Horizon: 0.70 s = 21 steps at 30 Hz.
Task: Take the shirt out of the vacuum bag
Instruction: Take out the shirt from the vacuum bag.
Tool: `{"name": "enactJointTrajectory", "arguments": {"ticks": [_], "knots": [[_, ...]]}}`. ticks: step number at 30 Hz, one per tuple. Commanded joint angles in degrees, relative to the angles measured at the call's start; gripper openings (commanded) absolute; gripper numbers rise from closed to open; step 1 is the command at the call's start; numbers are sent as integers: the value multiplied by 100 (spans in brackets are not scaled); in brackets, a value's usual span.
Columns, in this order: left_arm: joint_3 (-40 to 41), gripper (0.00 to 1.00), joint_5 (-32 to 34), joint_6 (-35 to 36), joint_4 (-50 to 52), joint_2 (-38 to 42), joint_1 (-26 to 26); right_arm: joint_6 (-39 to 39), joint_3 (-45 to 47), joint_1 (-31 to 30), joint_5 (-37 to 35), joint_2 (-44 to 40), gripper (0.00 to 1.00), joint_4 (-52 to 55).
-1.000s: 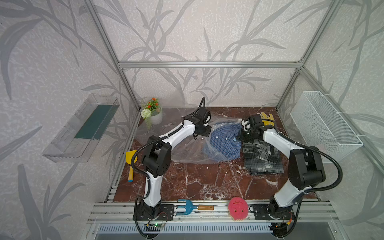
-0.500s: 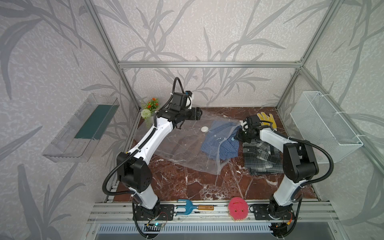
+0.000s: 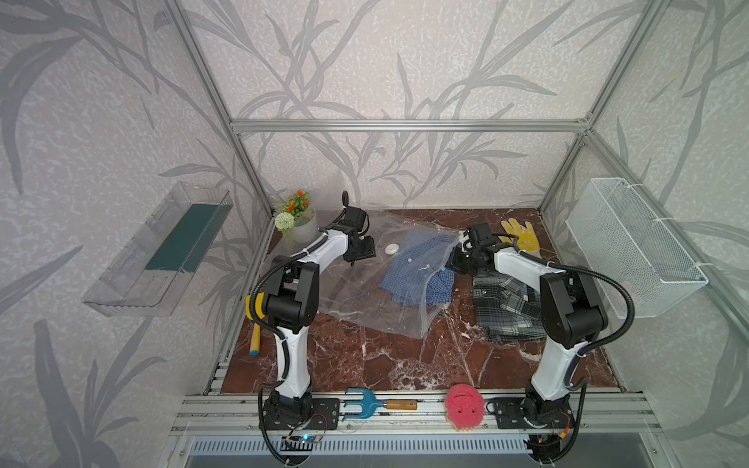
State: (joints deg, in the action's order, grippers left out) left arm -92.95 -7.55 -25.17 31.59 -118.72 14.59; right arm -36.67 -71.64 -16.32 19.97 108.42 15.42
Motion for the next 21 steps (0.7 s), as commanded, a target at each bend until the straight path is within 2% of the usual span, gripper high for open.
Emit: {"name": "enactJointTrajectory", "arguments": {"ticks": [1,10,19,21], "knots": [[-537,58,310,-104,260,-245,-93,-217,-183,-115,5,140,0,-171],[-1151,54,459,-119,676,-924,-290,-226,-479,-284,34,385,0,-50],[-1255,52,611,-287,866,-1258,-316,-32,-756,-284,59,355,0,388],[-1230,52,602,-312,852,-1318,-323,284,-907,-276,69,344,0,640]]}}
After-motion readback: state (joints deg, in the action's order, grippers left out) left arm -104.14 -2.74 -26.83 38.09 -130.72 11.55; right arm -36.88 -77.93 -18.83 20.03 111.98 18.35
